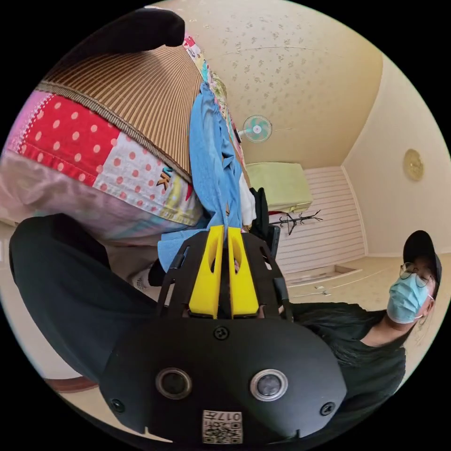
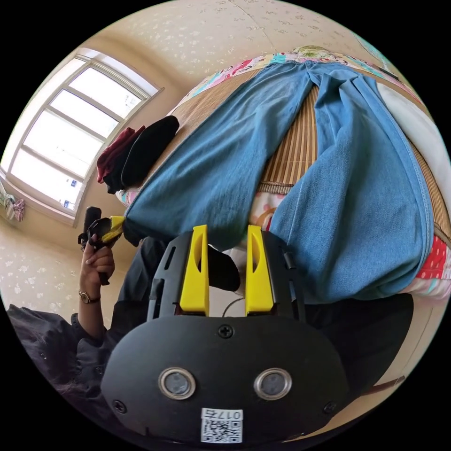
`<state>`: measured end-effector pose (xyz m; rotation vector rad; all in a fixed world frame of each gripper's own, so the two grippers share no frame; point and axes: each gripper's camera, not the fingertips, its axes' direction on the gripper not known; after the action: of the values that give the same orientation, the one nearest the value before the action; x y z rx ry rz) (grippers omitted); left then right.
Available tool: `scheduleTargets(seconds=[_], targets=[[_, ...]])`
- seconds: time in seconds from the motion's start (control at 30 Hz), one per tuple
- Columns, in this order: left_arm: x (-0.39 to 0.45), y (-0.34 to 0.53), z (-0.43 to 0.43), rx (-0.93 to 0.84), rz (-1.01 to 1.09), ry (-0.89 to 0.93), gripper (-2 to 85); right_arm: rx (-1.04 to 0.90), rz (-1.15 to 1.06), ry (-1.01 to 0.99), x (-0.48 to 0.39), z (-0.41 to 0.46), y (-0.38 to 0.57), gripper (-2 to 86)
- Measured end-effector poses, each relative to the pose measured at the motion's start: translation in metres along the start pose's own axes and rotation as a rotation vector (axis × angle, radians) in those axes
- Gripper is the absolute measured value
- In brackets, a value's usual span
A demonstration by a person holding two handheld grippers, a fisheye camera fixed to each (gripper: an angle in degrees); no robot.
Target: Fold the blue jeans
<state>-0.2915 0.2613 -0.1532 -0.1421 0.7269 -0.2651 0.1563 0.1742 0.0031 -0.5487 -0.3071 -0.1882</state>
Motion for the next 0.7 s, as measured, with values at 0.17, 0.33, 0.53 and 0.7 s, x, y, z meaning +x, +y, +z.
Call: scheduleTargets(seconds=[0.17,0.33,0.53,0.7], targets=[[-0.018,-0.007,-0.023,0.012,-0.060,0.432,-0.9,0.087,0.003,-0.334,0.024,-0.038,0.006,2.4],[-0.033,-0.006,-0.030,-0.051,-0.118,0.449,-0.9,0.297,-0.014,-0.559,0.043,-0.088,0.022,1.4],[-0.033,0.005,-0.038,-0.017,-0.179,-0.043,-0.9,0.006,-0.029,-0.229,0.025,-0.058,0.016,3.6],[-0.019,0.016,-0.036,0.028,-0.197,-0.373,-0.2,0.179,0.066,0.039,0.033,-0.109,0.034,7.9]])
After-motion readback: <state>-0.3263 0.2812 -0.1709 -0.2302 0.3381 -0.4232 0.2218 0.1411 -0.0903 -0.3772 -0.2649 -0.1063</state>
